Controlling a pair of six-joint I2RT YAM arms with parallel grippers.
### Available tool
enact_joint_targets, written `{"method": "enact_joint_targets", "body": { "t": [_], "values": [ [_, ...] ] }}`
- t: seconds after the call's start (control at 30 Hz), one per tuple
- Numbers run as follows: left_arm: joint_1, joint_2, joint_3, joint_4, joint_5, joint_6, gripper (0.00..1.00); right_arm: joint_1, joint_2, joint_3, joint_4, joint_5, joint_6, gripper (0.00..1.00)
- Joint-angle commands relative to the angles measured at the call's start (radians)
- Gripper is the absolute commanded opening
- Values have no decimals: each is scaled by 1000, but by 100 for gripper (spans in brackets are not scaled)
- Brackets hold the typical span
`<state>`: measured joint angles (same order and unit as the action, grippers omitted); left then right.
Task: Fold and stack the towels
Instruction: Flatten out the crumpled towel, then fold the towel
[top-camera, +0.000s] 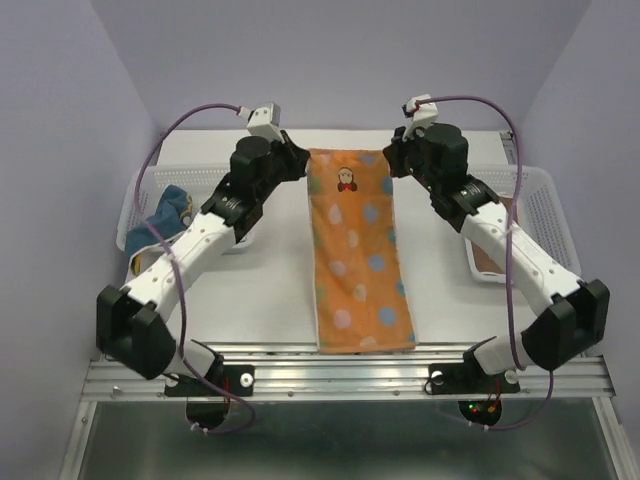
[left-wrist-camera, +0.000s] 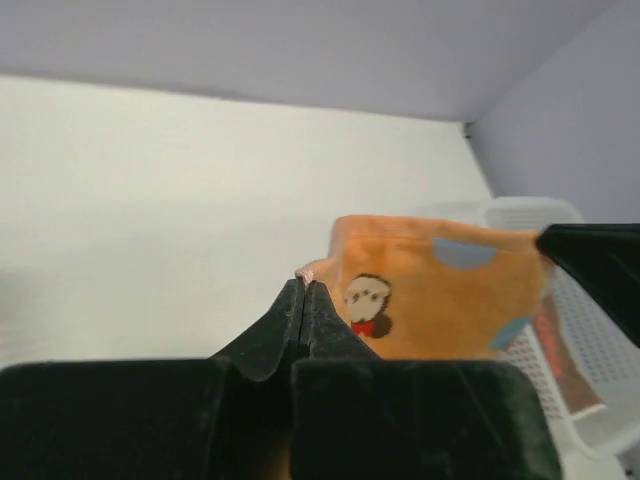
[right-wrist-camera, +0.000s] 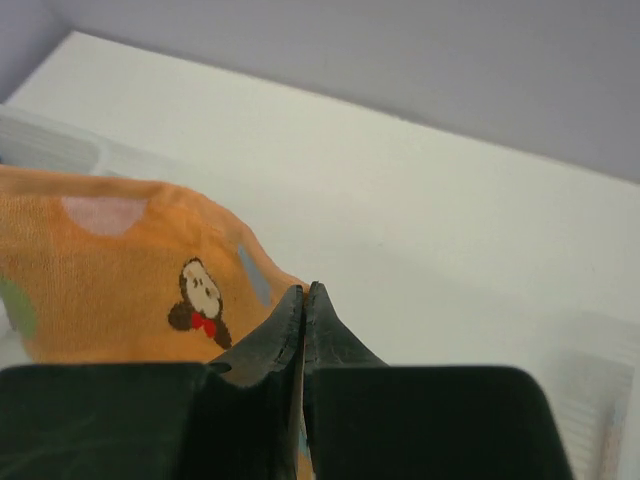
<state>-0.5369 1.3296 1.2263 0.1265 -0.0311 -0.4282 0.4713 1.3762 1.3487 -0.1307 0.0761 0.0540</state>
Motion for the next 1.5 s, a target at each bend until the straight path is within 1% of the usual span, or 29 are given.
{"method": "enact_joint_targets", "body": {
  "t": [0.0, 0.03, 0.07, 0.1, 0.13, 0.23, 0.33, 0.43, 0.5, 0.63, 0.7, 0.83, 0.87, 0.9, 1.03, 1.13, 1.33, 1.47],
  "values": [
    [80, 188, 103, 111, 26, 65, 0, -97, 123, 38, 190, -1, -45, 1],
    [103, 227, 148, 126, 26, 81, 0, -112, 153, 49, 210, -12, -43, 1],
    [112, 265, 176, 128, 26, 97, 0, -137, 220, 61, 241, -37, -43, 1],
    [118, 334, 202, 124, 26, 100, 0, -144, 247, 85, 252, -54, -80, 1],
    [135, 367, 260, 105, 60, 118, 0, -152, 277, 96, 278, -61, -95, 1],
    [155, 460, 323, 101, 101, 135, 0, -163, 356, 138, 279, -120, -124, 1],
    [161, 500, 332, 102, 122, 143, 0, -163, 373, 130, 284, -159, -128, 1],
    [161, 490, 289, 120, 128, 138, 0, -163, 353, 72, 295, -179, -115, 1],
    [161, 458, 222, 140, 137, 131, 0, -163, 321, 17, 287, -212, -111, 1],
    [161, 386, 52, 237, 206, 82, 0, -163, 248, -104, 283, -243, -57, 1],
    [160, 364, 0, 258, 226, 66, 0, -163, 216, -146, 269, -237, -14, 1],
    [160, 297, -121, 298, 263, 29, 0, -163, 156, -255, 240, -285, 41, 1],
    [160, 266, -173, 309, 266, 13, 0, -163, 143, -275, 244, -300, 50, 1],
    [160, 266, -201, 321, 270, 5, 0, -161, 127, -298, 246, -300, 62, 1],
    [152, 154, -345, 403, 295, -40, 0, -161, 63, -382, 249, -373, 116, 1],
    [138, 83, -463, 424, 296, -61, 0, -161, 14, -445, 240, -388, 154, 1],
    [86, -64, -600, 456, 278, -93, 0, -161, -71, -517, 206, -355, 175, 1],
    [51, -128, -689, 467, 249, -112, 0, -161, -138, -562, 189, -378, 193, 1]
  ]
}}
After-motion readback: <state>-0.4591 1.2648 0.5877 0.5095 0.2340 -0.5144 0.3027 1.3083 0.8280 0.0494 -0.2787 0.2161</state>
